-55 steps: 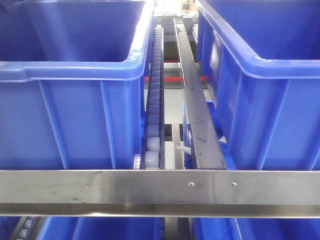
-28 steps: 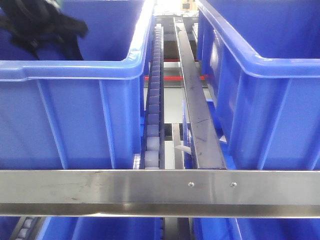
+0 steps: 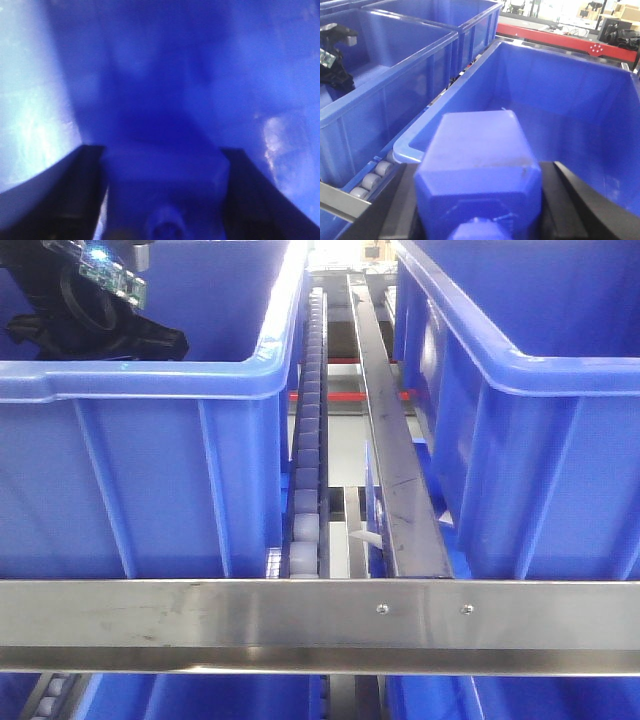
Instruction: Pick and sort blue part to right shelf
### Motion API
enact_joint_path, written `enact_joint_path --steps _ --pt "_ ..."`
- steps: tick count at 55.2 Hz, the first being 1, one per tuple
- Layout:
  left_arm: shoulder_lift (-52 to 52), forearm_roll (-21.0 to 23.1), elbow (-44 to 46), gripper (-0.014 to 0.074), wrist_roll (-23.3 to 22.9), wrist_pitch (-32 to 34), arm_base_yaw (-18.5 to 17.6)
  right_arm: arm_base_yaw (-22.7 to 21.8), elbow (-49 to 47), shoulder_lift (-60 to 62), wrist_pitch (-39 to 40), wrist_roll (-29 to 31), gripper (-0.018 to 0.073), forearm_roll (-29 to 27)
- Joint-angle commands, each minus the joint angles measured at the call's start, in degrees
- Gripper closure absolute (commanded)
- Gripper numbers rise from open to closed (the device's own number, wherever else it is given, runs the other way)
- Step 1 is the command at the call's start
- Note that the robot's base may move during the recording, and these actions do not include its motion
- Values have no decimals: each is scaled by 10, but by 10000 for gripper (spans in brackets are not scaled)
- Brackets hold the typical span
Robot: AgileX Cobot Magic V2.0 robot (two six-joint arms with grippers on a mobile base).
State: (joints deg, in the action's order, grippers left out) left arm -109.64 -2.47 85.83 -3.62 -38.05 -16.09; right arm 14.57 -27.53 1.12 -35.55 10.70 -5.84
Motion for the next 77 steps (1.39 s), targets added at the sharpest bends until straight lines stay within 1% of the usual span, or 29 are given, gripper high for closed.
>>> enact_joint_path --steps 1,12,20,24,29,35,46,57,66,70,74,77 --pt "33 2 20 -10 -4 21 1 -2 -16 0 47 0 345 -3" --pt "56 7 30 -11 -4 7 1 -2 -16 0 47 0 345 -3" --pt "117 12 28 -10 -4 -8 1 -2 -16 0 45 0 345 -3" --pt "156 13 13 -10 -4 -8 1 -2 -16 0 36 0 345 -3" --pt "214 12 -30 1 -4 9 1 -2 -16 0 20 0 345 -3" --pt "286 10 -96 76 -4 34 1 -2 -16 0 14 0 345 -3" --pt "434 10 -239 286 -4 91 1 -2 -16 -30 8 -26 345 -5" --pt "574 9 -350 475 -4 126 1 -2 -35 -140 16 -56 345 -15" --pt "676 7 -412 470 -4 139 1 -2 -94 -268 19 -71 345 -26" --pt "716 4 -434 470 -4 141 1 -2 -138 -331 16 -93 345 -26" --pt "757 1 -457 470 -4 141 1 -2 -192 -402 0 -99 345 -26" --pt "785 -5 -469 470 -4 140 1 -4 -241 -462 -26 -99 345 -26"
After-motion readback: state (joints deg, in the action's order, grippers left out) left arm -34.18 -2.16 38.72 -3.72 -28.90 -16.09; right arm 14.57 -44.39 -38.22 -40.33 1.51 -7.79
